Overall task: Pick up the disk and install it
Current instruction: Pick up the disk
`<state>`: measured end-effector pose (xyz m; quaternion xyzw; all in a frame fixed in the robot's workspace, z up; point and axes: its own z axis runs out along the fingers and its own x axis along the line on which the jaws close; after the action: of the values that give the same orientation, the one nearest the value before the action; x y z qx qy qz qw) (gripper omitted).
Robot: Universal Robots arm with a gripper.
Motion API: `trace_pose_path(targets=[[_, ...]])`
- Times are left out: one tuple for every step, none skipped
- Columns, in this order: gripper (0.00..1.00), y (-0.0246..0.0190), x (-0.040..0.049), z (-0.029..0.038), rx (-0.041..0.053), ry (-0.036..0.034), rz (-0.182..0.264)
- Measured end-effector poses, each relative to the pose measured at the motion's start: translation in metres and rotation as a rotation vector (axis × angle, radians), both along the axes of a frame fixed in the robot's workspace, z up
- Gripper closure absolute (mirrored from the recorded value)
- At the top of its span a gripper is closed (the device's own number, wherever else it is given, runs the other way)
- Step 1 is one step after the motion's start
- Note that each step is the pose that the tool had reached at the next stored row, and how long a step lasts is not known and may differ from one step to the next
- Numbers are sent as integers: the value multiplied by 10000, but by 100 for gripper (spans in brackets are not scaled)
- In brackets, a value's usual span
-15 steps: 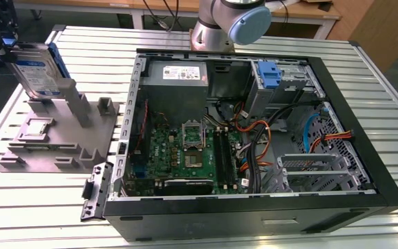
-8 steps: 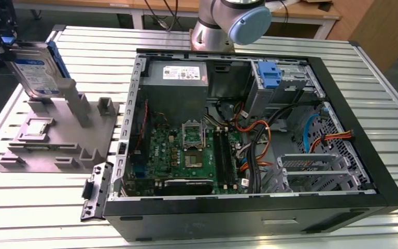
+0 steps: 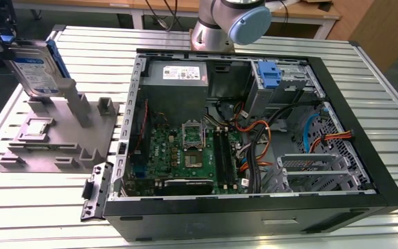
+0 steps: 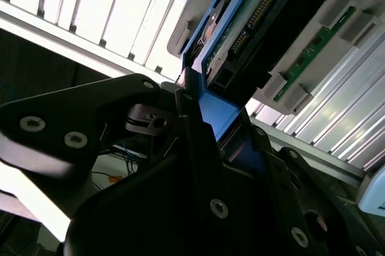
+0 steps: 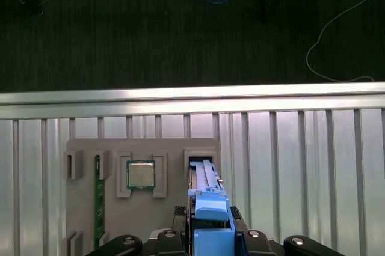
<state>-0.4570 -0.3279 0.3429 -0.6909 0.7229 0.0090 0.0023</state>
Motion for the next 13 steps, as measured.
trace_pose_path(targets=[[64,0,0,4,0,0,0],[64,0,0,7,0,0,-1],[64,0,0,10,0,-1,0],[64,0,0,13,0,0,0],[64,0,0,16,0,0,-1],[64,0,0,18,0,0,0],[64,0,0,21,0,0,0],[64,0,0,23,0,0,0],[64,0,0,26,0,0,0],[64,0,0,27,0,-1,0],[64,0,0,28,1,-1,0],[64,0,0,30,0,0,-1],[64,0,0,32,0,0,0]])
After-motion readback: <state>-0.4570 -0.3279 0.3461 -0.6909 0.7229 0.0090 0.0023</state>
